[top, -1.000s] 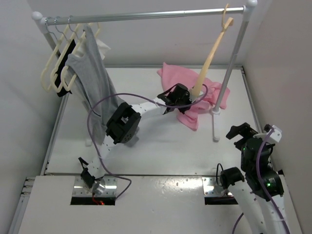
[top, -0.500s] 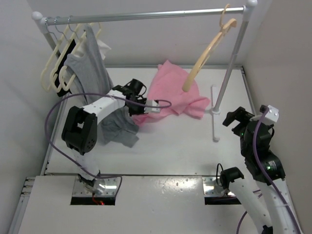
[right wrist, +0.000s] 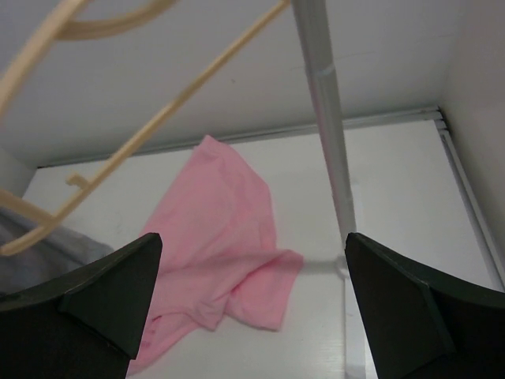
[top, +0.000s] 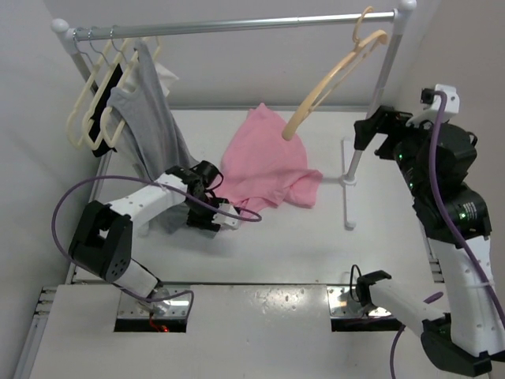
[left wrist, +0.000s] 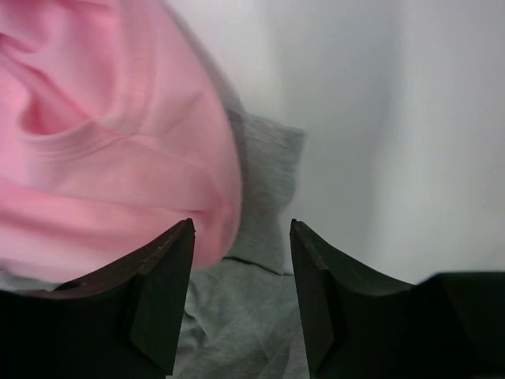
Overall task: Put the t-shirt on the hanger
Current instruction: Grab a hanger with the right arm
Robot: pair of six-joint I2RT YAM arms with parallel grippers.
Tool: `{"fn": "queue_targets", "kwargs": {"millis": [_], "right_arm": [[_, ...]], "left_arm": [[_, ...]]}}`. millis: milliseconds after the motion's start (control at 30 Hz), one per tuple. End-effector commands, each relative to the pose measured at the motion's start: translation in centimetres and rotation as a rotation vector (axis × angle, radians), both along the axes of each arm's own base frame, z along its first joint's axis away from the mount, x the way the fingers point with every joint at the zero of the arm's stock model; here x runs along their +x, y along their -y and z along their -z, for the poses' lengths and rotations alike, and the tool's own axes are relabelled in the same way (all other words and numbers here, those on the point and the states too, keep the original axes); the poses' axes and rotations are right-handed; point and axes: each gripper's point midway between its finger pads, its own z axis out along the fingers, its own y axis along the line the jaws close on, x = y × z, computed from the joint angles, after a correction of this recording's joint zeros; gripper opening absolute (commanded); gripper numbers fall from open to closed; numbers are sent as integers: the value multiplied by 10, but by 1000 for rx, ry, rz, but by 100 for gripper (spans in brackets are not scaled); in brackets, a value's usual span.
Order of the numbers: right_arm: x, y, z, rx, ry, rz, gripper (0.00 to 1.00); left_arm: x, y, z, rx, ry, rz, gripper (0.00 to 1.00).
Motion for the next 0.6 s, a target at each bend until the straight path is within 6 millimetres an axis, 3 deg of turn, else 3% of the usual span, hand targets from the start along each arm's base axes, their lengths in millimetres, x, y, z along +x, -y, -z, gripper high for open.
{"fn": "queue_targets", "kwargs": {"millis": [0,33,67,100,133,300,367,467,533,567], "right_arm": [[6,-20,-40,16,82,-112,100],[8,-26,-49,31,101,-134,100],[7,-29,-67,40,136,-157,100],[16,-41,-67,56,119,-203,100],[15,-49,-87,94,163,-234,100],[49,-90,-98,262,154,-370,100],[59,-92,-97,309,147,-350,100],[65,-92,-106,385,170,-327,89],[73,-94,-99,441,166,-316,83],[72,-95,-110,468,214,-326,81]], "left_arm": [[16,22,-25,-150,22,-128,58],[28,25,-36,-197,35,-179,58],[30,28,-41,-233,17,-247,59],[29,35,-49,-290,-3,-263,59],[27,36,-54,-317,-14,-292,59],[25,47,-65,-393,-50,-375,62],[29,46,-65,-389,-39,-404,62],[31,45,-62,-380,-19,-419,62],[29,42,-60,-368,-13,-424,62],[29,40,-56,-360,-10,-428,62]]}}
